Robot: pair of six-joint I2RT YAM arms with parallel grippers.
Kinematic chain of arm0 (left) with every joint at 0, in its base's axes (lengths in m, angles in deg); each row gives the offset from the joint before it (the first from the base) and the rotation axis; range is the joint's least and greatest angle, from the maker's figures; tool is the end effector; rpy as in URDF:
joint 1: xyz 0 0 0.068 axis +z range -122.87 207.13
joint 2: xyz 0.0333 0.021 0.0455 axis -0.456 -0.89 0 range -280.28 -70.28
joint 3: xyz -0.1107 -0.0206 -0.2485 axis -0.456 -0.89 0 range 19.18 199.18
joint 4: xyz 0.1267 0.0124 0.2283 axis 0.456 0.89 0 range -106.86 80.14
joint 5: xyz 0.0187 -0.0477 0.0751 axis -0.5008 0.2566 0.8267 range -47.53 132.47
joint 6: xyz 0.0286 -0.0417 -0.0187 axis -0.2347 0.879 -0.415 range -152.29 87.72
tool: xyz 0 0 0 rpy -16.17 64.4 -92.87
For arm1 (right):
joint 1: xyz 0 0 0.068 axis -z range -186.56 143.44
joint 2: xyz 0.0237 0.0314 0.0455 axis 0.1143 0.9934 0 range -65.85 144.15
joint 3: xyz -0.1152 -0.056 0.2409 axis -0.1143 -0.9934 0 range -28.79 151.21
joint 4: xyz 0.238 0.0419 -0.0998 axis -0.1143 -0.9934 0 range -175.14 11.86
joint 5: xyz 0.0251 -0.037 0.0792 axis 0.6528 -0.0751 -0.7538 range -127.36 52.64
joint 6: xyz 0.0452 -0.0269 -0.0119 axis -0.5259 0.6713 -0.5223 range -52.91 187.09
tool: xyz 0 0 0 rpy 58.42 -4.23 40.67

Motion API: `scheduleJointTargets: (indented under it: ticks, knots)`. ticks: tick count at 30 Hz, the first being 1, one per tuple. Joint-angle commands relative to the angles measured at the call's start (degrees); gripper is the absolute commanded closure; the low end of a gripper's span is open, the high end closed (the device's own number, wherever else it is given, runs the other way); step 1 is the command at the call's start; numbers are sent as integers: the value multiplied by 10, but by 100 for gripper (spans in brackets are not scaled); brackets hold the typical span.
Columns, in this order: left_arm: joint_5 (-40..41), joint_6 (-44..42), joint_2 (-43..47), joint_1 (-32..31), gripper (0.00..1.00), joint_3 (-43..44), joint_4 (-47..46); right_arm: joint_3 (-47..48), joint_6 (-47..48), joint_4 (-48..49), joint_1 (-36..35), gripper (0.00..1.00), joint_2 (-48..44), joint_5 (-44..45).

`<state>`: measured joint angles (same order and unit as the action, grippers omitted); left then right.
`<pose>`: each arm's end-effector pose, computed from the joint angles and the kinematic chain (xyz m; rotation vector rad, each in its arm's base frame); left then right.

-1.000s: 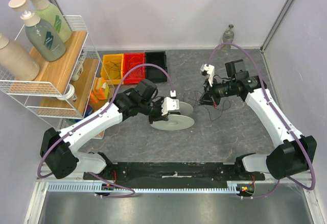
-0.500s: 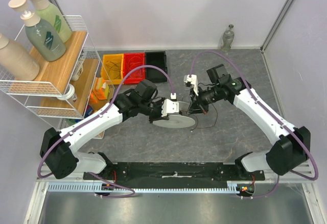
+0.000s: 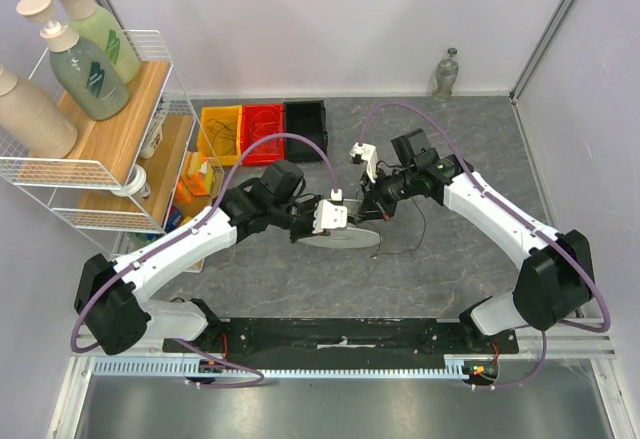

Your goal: Wrap the cables

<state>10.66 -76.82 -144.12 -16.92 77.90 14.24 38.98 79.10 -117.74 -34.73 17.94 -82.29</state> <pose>0.1816 -0.2019 0.2859 1.7953 1.4629 -0.6518 0.2521 0.1636 0.2841 -1.1326 2.1868 1.1063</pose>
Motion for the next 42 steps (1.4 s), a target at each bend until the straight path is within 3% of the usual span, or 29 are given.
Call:
scheduleJointTargets:
  ticks: [1,11,17,24,28,31,32,36,42]
  knots:
    - [-23,-30,26,-2,85,-2,-38,-22,-62,77,-9,100,-31,33]
    - [-10,1,58,-1,55,-26,-40,-79,-76,131,-26,100,-69,73]
    - [-10,43,84,13,54,-28,-52,-72,-64,128,-29,100,-60,71]
    - [-67,96,112,99,45,0,-100,-66,-77,143,-29,100,-71,98]
    - [-69,103,75,138,40,31,-122,-67,-81,156,-29,100,-61,98]
    - [-83,36,29,147,39,67,-70,-58,-73,151,-30,100,-52,99]
    - [-84,11,14,148,30,76,-57,-56,-73,152,-30,100,-51,101]
    - [-102,-64,-35,147,28,103,-1,-44,-91,163,-29,100,-41,113]
    - [-139,-107,-68,147,30,101,9,-26,-102,176,-30,100,-7,100]
